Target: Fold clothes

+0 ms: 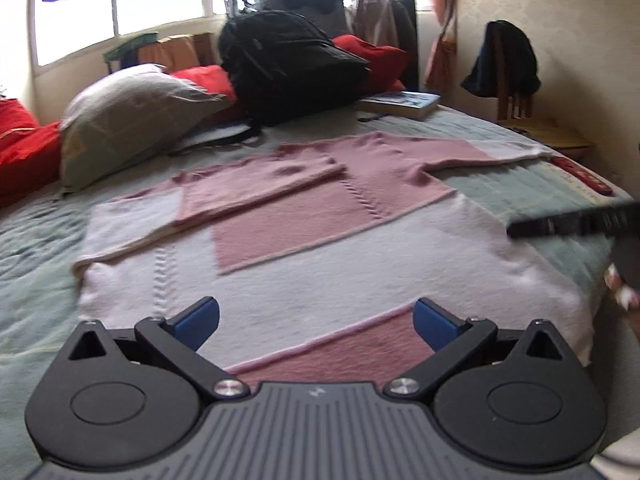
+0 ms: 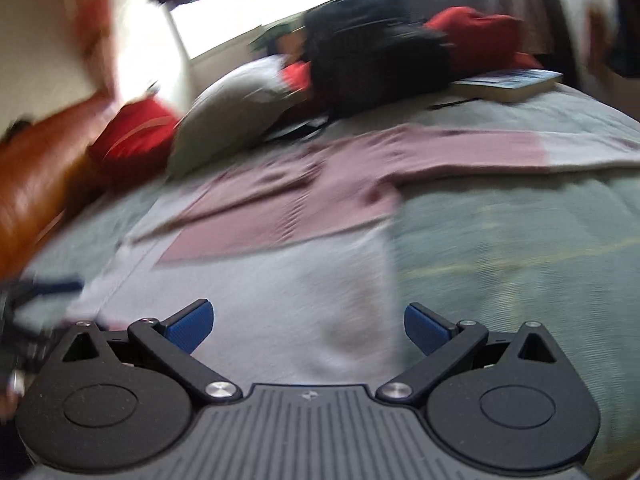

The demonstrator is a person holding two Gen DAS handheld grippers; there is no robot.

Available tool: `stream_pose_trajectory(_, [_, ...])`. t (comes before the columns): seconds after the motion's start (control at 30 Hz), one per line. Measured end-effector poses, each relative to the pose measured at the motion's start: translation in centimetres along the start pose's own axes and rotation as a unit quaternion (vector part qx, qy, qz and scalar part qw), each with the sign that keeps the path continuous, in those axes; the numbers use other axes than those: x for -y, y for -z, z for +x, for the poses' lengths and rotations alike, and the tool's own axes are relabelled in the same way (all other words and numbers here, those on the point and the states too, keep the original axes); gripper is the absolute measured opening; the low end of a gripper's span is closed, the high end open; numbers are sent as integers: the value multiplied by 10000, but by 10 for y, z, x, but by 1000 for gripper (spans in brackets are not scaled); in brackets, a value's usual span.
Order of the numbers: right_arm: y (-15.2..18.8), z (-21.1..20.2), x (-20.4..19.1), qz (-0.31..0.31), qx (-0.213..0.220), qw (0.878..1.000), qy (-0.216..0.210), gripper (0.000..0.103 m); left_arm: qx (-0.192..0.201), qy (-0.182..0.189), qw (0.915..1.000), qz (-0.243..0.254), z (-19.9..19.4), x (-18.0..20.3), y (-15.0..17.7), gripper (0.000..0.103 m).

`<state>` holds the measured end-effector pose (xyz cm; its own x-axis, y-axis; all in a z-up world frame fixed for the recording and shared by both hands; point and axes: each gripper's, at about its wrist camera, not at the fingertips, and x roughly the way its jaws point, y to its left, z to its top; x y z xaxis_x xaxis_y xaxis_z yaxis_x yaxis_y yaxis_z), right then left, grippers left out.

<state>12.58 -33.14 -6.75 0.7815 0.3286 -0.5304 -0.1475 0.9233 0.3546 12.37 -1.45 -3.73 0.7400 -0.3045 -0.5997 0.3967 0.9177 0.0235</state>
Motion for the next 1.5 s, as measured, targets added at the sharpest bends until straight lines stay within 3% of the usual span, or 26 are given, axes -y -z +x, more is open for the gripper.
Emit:
stream_pose_trajectory(0.2, [-21,-10,61,580,315,9961,581,103,-255,627,9977,-53,13,18,-4,102])
stream_pose_trajectory(0.47, [-50,1,150,1404,661,9847,796,103,-414,793,9960,-44,30,31,-5,102])
stream_pose_trajectory(0.63, [-74,22,183,1338,681,9833,1025,103,-508,696,9963,40,39,34,-7,102])
stream_pose_trajectory(1.1, [-106,64,257,2060,888,9731,531,103,-639,543,9965,17,54,36,-7,102])
stream_pose_trajectory(1.5, [-123,91,271,1918,1131,9734,540,103,-685,532,9962,2,64,36,-11,102])
